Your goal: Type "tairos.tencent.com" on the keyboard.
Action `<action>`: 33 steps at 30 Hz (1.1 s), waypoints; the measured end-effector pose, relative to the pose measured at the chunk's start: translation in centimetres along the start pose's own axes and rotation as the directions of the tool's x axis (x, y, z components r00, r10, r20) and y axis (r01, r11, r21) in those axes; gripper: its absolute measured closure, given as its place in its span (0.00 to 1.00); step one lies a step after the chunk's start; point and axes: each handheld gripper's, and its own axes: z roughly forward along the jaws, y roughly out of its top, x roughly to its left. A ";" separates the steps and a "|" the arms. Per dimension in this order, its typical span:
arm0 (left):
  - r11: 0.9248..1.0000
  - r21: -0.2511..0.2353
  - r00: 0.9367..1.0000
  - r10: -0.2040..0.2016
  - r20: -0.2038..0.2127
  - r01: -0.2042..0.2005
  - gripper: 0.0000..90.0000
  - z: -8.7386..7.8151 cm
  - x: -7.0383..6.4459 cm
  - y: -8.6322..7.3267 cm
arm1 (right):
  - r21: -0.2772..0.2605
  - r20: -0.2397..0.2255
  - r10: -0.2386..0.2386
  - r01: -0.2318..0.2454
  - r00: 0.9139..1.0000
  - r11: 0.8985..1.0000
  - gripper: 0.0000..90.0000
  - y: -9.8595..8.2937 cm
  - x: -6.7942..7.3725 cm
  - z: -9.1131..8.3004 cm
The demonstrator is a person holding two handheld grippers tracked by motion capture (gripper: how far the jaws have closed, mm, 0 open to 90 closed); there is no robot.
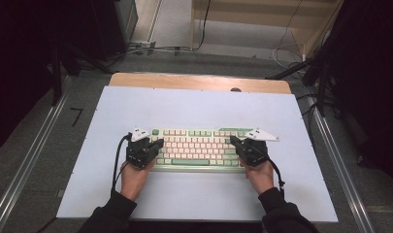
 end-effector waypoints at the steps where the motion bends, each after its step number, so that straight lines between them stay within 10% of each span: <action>1: 1.000 0.005 1.000 0.004 0.001 -0.004 1.00 0.0 0.0 -0.1 | 0.001 -0.001 0.002 -0.002 1.000 1.000 0.97 0.0 0.0 0.0; 33: 0.999 0.020 1.000 0.028 -0.006 -0.028 1.00 0.7 -0.9 -0.8 | 0.011 -0.011 -0.013 0.013 1.000 1.000 0.97 -0.1 0.6 0.3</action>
